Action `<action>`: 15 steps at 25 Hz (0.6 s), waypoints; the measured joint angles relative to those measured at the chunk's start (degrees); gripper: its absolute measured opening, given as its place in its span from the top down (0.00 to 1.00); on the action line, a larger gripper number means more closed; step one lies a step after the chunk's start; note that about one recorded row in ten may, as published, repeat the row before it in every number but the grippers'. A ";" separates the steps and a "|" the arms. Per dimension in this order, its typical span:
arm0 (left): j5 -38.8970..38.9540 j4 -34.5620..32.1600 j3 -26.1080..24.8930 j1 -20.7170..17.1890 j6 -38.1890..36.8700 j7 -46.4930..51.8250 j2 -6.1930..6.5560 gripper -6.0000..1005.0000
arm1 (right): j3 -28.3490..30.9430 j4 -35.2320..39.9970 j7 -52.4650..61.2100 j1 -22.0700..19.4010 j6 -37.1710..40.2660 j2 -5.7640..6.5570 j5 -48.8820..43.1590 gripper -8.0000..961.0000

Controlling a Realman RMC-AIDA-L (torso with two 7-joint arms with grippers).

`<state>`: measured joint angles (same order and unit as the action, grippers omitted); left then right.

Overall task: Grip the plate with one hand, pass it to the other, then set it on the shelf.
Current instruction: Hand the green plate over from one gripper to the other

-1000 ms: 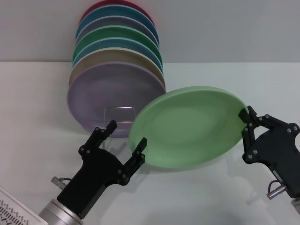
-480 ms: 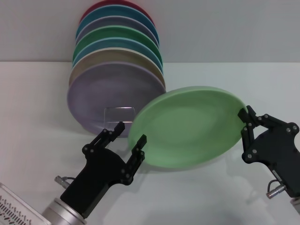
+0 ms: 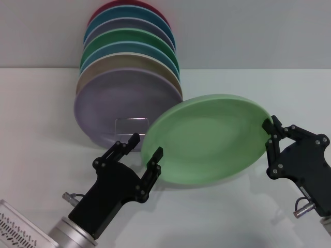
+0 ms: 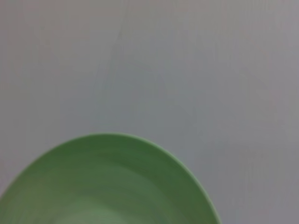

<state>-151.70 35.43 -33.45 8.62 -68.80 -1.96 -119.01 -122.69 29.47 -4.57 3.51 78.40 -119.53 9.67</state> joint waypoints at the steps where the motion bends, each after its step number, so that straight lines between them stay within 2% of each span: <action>1: 0.00 0.00 0.01 0.03 0.00 -0.02 0.00 0.49 | 0.00 0.00 0.00 0.00 0.00 0.00 0.00 0.97; 15: 0.00 0.17 -0.13 0.08 0.07 -0.31 0.09 0.54 | 0.00 -0.29 0.00 0.16 0.00 0.00 0.00 0.97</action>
<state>-151.70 35.60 -33.57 8.70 -68.72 -2.27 -118.91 -122.69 29.18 -4.57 3.67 78.40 -119.53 9.67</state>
